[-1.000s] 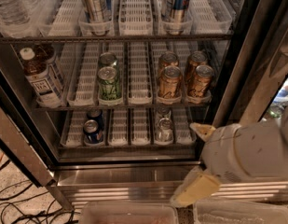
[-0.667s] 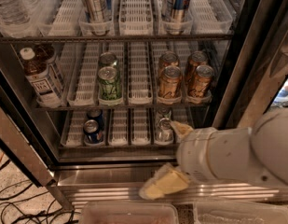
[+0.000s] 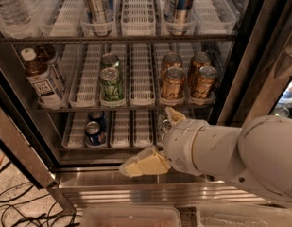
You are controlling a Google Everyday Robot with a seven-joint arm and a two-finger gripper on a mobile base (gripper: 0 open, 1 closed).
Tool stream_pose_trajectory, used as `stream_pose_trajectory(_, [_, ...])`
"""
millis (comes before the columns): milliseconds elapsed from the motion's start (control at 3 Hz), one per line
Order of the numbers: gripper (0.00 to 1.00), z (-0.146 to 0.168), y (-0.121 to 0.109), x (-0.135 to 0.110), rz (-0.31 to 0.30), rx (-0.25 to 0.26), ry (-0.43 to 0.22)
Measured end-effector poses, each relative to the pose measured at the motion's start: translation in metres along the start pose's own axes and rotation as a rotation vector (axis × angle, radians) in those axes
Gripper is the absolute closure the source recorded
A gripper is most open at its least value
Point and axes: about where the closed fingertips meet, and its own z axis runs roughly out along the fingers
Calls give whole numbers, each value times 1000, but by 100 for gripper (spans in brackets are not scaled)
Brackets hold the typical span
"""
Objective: Pick orange can from middle shelf of fridge
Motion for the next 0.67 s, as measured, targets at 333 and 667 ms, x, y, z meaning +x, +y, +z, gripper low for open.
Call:
stream_pose_trajectory(333, [0, 0, 0, 0, -1, 0, 1])
stream_pose_trajectory(667, [0, 1, 1, -2, 19, 27, -15])
